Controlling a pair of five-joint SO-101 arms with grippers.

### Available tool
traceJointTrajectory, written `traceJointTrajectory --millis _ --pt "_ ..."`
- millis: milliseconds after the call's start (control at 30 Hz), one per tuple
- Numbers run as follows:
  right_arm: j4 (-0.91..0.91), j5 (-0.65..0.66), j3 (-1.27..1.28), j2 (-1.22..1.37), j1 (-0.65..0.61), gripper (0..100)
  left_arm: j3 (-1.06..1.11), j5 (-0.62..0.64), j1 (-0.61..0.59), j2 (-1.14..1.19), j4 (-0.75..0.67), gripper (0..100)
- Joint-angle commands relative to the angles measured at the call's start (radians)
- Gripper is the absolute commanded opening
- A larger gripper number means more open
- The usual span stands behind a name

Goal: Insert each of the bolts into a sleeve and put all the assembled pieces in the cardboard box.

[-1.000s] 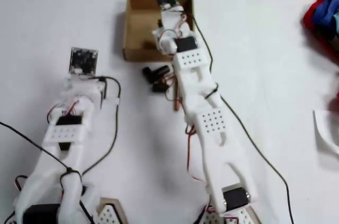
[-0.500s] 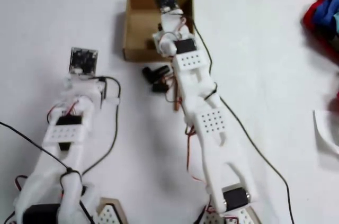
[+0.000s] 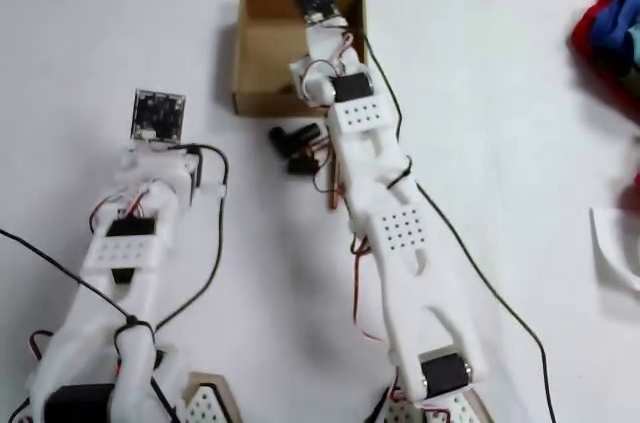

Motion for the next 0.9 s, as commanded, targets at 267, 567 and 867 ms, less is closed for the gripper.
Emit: traceJointTrajectory --millis 267,567,867 --pt "-0.015 0.009 -0.029 -0.157 0.137 8.7 -0.002 0.0 -0.005 -0.005 -0.017 16" --pt "0.305 0.009 -0.029 -0.335 0.134 8.7 -0.002 0.0 -0.005 -0.005 -0.017 16" --pt "0.582 0.009 -0.029 -0.473 0.137 8.7 -0.002 0.0 -0.005 -0.005 -0.017 16"
